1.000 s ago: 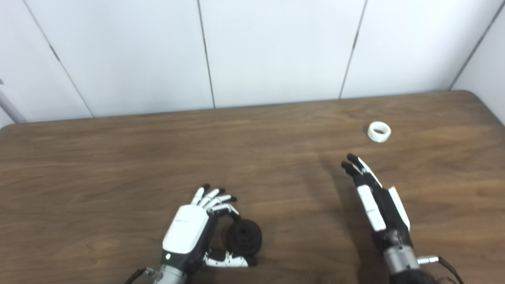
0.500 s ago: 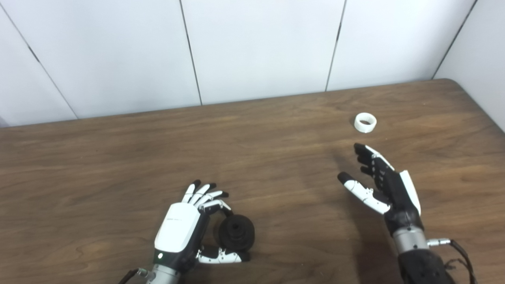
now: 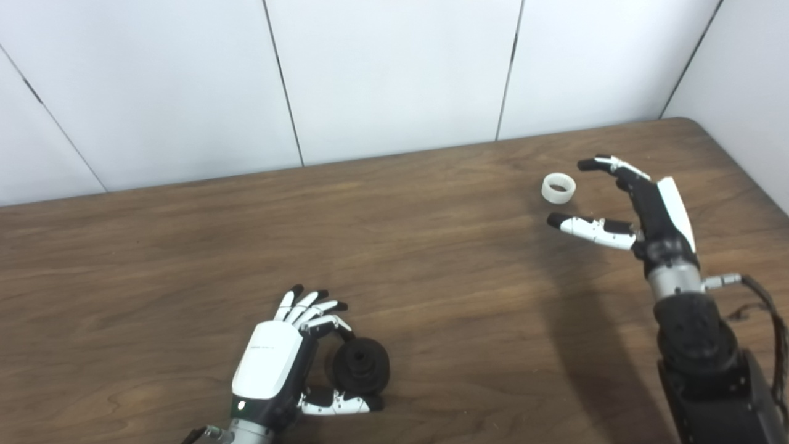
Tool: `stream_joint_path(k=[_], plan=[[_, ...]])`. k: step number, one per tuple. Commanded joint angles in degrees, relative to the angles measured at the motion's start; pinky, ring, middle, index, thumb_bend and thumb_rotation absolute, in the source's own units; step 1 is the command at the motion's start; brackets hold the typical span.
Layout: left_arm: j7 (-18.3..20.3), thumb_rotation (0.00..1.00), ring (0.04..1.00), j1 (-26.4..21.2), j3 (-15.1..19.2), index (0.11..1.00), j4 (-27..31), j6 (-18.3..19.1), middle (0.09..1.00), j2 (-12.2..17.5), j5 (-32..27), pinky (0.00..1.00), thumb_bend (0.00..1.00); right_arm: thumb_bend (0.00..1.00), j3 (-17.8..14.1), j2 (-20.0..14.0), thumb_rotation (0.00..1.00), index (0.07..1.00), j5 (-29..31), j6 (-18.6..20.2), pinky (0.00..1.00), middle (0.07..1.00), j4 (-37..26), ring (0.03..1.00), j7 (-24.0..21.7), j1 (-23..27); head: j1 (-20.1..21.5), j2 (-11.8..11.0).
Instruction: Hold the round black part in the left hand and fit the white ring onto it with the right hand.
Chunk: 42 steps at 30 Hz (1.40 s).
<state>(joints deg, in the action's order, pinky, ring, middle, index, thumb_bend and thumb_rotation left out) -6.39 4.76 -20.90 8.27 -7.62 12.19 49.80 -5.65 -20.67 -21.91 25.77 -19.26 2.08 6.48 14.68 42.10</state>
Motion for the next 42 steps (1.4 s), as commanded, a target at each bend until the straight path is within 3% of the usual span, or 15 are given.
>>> stream_joint_path(k=[1, 6, 11, 16, 24, 35, 42], plan=[[-0.9, 0.05, 0.901, 0.9, 0.0, 0.485, -2.9, -1.3, 0.797, 0.5, -0.3, 1.00, 0.52, 0.78, 0.3, -1.7, 0.22, 0.692, -2.3, 0.0, 0.86, 0.875, 0.3, 0.888, -0.1, 2.9, 0.0, 0.1], [-0.8, 0.05, 0.904, 1.0, 0.1, 0.485, -2.6, -1.2, 0.796, 0.8, -0.3, 1.00, 0.52, 0.81, 1.4, -4.0, 0.21, 0.688, -4.9, -2.8, 0.86, 0.840, 8.6, 0.884, 0.7, 7.2, 0.9, -0.1], [-0.2, 0.05, 0.902, 1.3, 0.3, 0.485, -2.0, -1.1, 0.797, 1.0, -0.8, 1.00, 0.52, 0.84, 2.3, -5.7, 0.22, 0.701, -6.3, -2.6, 0.90, 0.876, 14.7, 0.919, 0.4, 11.3, 1.4, -0.3], [-0.3, 0.05, 0.897, 1.5, 0.5, 0.485, -2.0, -1.6, 0.795, 1.0, -1.2, 1.00, 0.52, 0.84, 4.6, -7.9, 0.21, 0.694, -8.2, -4.3, 0.86, 0.872, 21.7, 0.915, 0.6, 15.4, 1.6, -0.4], [-0.3, 0.05, 0.892, 1.8, 0.5, 0.485, -1.6, -1.3, 0.791, 0.9, -0.8, 1.00, 0.52, 0.86, 6.7, -9.2, 0.23, 0.736, -8.9, -2.2, 0.89, 0.903, 29.6, 0.945, -0.8, 21.4, 2.2, -0.9], [0.0, 0.05, 0.897, 2.3, 0.8, 0.485, -1.1, -1.3, 0.793, 0.8, -1.1, 1.00, 0.52, 0.88, 11.7, -12.5, 0.31, 0.768, -10.6, 0.4, 1.00, 0.957, 34.2, 1.000, -6.5, 25.1, 2.1, -0.9], [0.1, 0.05, 0.898, 2.4, 0.8, 0.485, -0.9, -1.0, 0.795, 0.7, -0.9, 1.00, 0.52, 0.92, 12.8, -12.7, 0.25, 0.747, -11.4, 0.7, 1.00, 0.956, 36.3, 1.000, -6.8, 25.9, 1.9, -0.8]])
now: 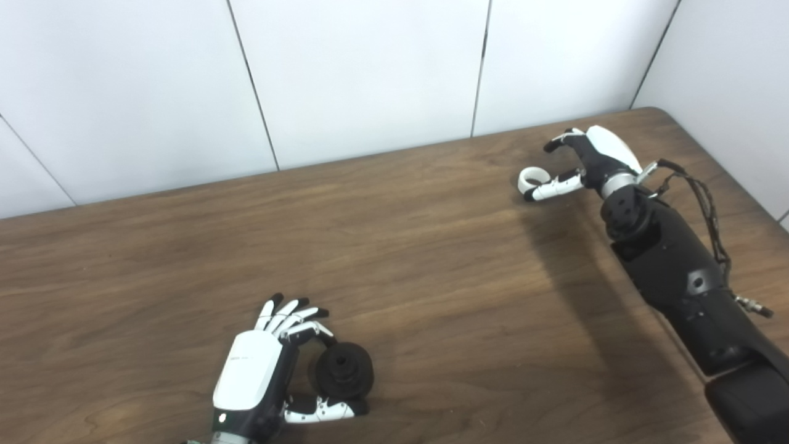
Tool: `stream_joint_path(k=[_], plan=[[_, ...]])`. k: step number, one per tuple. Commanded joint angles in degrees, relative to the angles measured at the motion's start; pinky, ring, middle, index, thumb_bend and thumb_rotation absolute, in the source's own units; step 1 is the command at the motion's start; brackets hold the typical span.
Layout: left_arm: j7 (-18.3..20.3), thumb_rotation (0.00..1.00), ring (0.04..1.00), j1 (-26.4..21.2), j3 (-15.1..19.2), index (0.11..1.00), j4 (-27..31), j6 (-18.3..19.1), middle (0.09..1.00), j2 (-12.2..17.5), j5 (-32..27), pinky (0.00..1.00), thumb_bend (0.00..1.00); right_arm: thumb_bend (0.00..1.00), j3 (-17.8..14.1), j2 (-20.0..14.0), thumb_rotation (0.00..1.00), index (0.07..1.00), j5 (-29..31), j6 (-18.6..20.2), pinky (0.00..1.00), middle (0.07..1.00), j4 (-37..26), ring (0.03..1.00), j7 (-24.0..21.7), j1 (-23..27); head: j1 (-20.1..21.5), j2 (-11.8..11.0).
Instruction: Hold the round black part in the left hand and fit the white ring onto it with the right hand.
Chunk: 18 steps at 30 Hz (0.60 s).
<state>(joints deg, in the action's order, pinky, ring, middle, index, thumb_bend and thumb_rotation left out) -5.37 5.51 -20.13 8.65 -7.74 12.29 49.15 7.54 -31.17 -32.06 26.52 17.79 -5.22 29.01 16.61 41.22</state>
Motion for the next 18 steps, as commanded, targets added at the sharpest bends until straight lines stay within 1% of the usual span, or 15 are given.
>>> stream_joint_path(k=[1, 6, 17, 18], plan=[[-0.9, 0.05, 0.899, 1.6, 0.1, 0.485, -1.3, -0.9, 0.796, 0.6, -0.3, 1.00, 0.52, 0.92, -0.3, -2.1, 0.25, 0.742, -1.5, 0.1, 1.00, 0.956, -0.5, 1.000, 0.4, 3.4, -0.1, 0.1], [-0.5, 0.05, 0.902, 1.5, 0.2, 0.485, -1.2, -0.7, 0.797, 0.6, -0.3, 1.00, 0.52, 0.92, 0.2, -1.9, 0.27, 0.717, -2.9, 0.3, 1.00, 0.955, 0.6, 1.000, -0.4, 3.8, 0.0, 0.2], [-0.8, 0.05, 0.900, 1.5, 0.2, 0.485, -1.2, -0.7, 0.795, 0.4, 0.0, 1.00, 0.52, 0.91, 0.3, -0.6, 0.30, 0.695, -4.8, 0.3, 1.00, 0.944, 3.1, 1.000, 0.4, 4.6, -0.1, 0.2], [-0.8, 0.05, 0.900, 1.5, 0.2, 0.485, -1.2, -0.7, 0.795, 0.4, -0.1, 1.00, 0.52, 0.92, 0.4, -0.6, 0.30, 0.689, -4.7, 0.3, 0.99, 0.937, 3.2, 0.996, 0.6, 4.6, -0.2, 0.2]])
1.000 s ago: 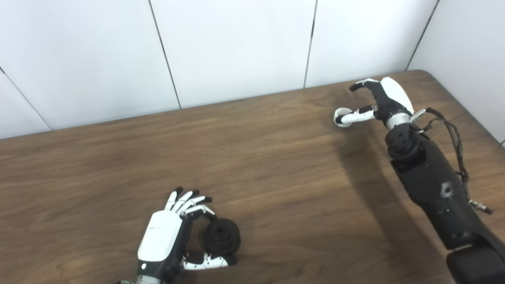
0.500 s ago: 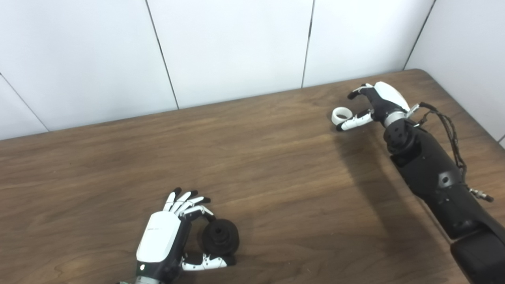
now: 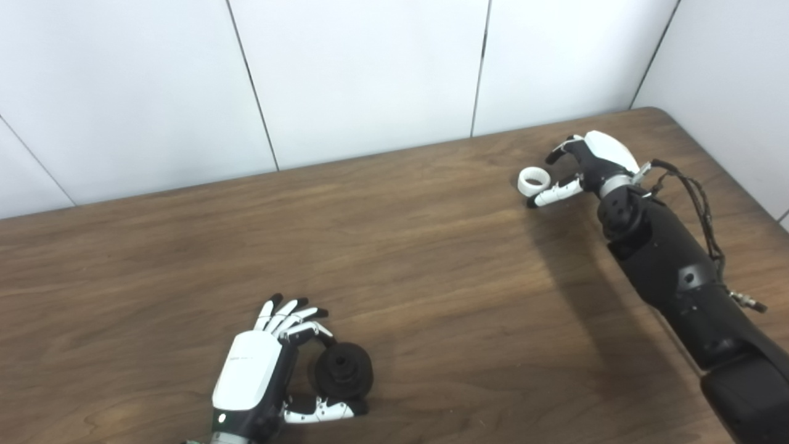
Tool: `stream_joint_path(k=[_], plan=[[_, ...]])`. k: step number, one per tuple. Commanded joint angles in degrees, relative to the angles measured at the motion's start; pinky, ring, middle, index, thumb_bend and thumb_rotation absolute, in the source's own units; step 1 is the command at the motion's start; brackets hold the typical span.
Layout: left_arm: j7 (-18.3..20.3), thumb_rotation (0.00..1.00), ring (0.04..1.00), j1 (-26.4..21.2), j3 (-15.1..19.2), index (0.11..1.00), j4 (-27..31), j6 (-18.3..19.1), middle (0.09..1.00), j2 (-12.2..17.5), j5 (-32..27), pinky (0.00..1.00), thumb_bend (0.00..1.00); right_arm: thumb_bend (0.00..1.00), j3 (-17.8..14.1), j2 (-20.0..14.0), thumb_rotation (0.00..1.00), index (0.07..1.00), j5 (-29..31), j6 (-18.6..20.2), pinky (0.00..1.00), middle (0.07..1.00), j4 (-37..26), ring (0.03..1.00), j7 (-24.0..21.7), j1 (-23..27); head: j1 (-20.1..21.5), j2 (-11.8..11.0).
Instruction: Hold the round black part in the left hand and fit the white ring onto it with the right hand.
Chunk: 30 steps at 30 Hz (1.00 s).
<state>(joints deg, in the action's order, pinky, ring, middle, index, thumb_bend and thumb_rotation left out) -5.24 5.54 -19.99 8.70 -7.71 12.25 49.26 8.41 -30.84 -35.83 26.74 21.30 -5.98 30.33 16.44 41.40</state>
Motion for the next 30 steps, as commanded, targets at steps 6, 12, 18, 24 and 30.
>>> stream_joint_path(k=[6, 12, 18, 24, 30], plan=[[-1.3, 0.05, 0.895, 1.5, 0.0, 0.485, -1.5, -1.1, 0.793, 0.3, -0.3, 1.00, 0.52, 0.92, -0.2, -0.7, 0.32, 0.690, -0.4, -0.6, 1.00, 0.937, 0.3, 1.000, 2.0, 3.6, -0.2, 0.0], [-1.4, 0.05, 0.898, 1.6, -0.2, 0.485, -1.7, -1.4, 0.796, 0.3, -0.2, 1.00, 0.52, 0.92, 0.5, -0.8, 0.34, 0.690, -0.4, -1.0, 1.00, 0.939, 0.5, 1.000, 1.9, 4.0, -0.2, 0.0], [-0.9, 0.05, 0.902, 1.7, -0.3, 0.485, -1.3, -1.0, 0.797, 0.4, 0.0, 1.00, 0.52, 0.91, 0.8, -0.5, 0.33, 0.683, 0.1, -0.8, 1.00, 0.932, 0.4, 1.000, 1.7, 4.3, -0.2, 0.1], [-0.8, 0.05, 0.901, 1.7, -0.2, 0.485, -1.2, -1.0, 0.796, 0.3, -0.1, 1.00, 0.52, 0.89, 0.5, 0.0, 0.32, 0.673, 0.8, -0.8, 1.00, 0.932, 0.0, 1.000, 1.6, 4.3, -0.1, 0.2], [-0.5, 0.05, 0.903, 1.7, -0.2, 0.485, -0.9, -0.8, 0.795, 0.4, -0.2, 1.00, 0.52, 0.89, 0.5, 0.3, 0.31, 0.647, 1.7, -1.2, 1.00, 0.919, 0.0, 1.000, 1.9, 4.2, 0.0, 0.3]])
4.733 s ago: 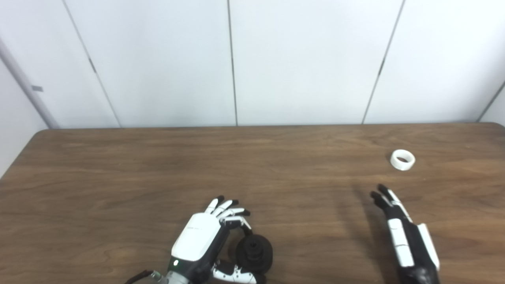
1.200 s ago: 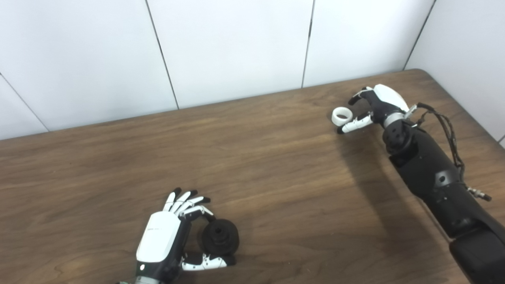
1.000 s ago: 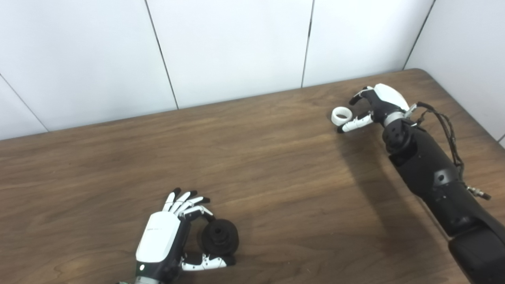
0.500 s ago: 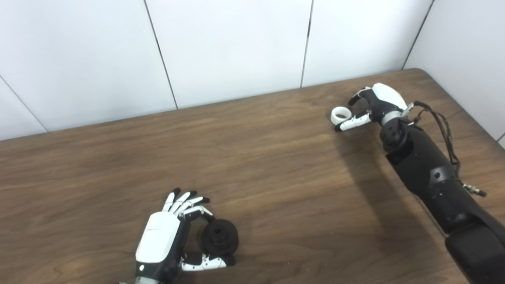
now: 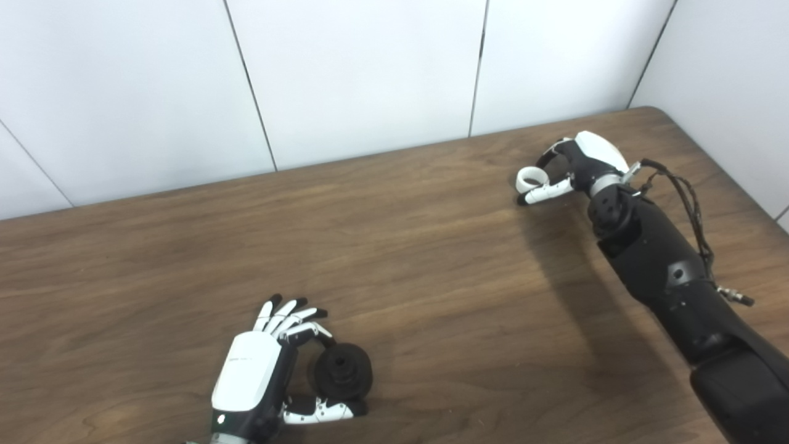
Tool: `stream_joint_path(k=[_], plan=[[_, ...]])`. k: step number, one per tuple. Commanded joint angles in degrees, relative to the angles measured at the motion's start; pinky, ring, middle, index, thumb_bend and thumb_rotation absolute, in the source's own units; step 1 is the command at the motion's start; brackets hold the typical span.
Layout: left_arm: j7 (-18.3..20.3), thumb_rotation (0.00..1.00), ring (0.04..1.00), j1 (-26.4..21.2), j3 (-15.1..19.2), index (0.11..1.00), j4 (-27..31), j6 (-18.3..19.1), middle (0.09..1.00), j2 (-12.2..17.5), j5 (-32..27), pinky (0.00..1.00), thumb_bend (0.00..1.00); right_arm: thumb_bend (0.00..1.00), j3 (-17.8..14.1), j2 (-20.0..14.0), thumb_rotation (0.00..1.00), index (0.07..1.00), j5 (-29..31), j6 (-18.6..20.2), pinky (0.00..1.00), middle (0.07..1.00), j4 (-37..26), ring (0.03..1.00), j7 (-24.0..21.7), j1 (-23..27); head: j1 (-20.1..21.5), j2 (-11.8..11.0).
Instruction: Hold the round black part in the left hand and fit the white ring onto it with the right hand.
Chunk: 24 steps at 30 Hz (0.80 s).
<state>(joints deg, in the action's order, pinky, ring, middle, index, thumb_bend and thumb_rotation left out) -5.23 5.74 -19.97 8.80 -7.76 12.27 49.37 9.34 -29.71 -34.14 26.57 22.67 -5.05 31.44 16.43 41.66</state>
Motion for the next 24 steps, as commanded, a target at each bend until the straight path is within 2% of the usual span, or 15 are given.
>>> stream_joint_path(k=[1, 6, 11, 18, 19, 20, 22, 24], plan=[[-0.5, 0.05, 0.901, 1.6, -0.2, 0.485, -0.9, -0.7, 0.794, 0.3, -0.3, 1.00, 0.52, 0.89, -0.5, -0.8, 0.30, 0.638, 0.1, -1.0, 1.00, 0.914, -1.5, 1.000, 1.0, 3.1, 0.0, 0.1], [-0.4, 0.05, 0.900, 1.6, -0.1, 0.485, -0.8, -0.7, 0.794, 0.3, -0.3, 1.00, 0.52, 0.87, -0.2, -0.8, 0.28, 0.620, 0.0, -1.1, 0.99, 0.886, -1.9, 0.992, 1.1, 2.7, 0.0, 0.2], [-0.4, 0.05, 0.899, 1.6, 0.0, 0.485, -0.8, -0.9, 0.796, 0.3, -0.2, 1.00, 0.52, 0.87, -1.1, -0.3, 0.25, 0.637, 0.3, 0.1, 1.00, 0.917, -1.9, 1.000, 1.1, 2.3, 0.0, 0.3], [-0.5, 0.05, 0.899, 1.6, 0.1, 0.485, -0.8, -0.9, 0.795, 0.3, -0.2, 1.00, 0.52, 0.84, -1.4, -0.4, 0.21, 0.584, -0.1, 0.2, 1.00, 0.895, -2.4, 1.000, 0.9, 1.7, 0.0, 0.5], [-0.4, 0.05, 0.899, 1.7, 0.1, 0.485, -0.6, -0.8, 0.794, 0.3, -0.2, 1.00, 0.52, 0.65, -1.4, -0.5, 0.17, 0.529, 0.0, 0.1, 1.00, 0.891, -2.3, 1.000, 1.0, 1.7, 0.0, 0.5], [-0.4, 0.05, 0.900, 1.7, 0.1, 0.485, -0.6, -0.8, 0.795, 0.3, -0.2, 1.00, 0.52, 0.59, -1.3, -0.5, 0.16, 0.510, 0.0, 0.1, 1.00, 0.882, -2.1, 1.000, 1.0, 1.7, 0.0, 0.5], [-0.4, 0.05, 0.899, 1.7, 0.1, 0.485, -0.6, -0.9, 0.794, 0.3, -0.2, 1.00, 0.52, 0.54, -1.2, -0.6, 0.15, 0.493, 0.1, 0.1, 1.00, 0.870, -1.9, 1.000, 1.1, 1.8, 0.0, 0.5], [-0.2, 0.05, 0.900, 1.7, 0.1, 0.485, -0.3, -0.7, 0.793, 0.3, -0.2, 1.00, 0.52, 0.53, -1.1, -0.8, 0.14, 0.488, 0.2, -0.7, 1.00, 0.847, -1.9, 0.996, 1.5, 1.5, 0.0, 0.5]])
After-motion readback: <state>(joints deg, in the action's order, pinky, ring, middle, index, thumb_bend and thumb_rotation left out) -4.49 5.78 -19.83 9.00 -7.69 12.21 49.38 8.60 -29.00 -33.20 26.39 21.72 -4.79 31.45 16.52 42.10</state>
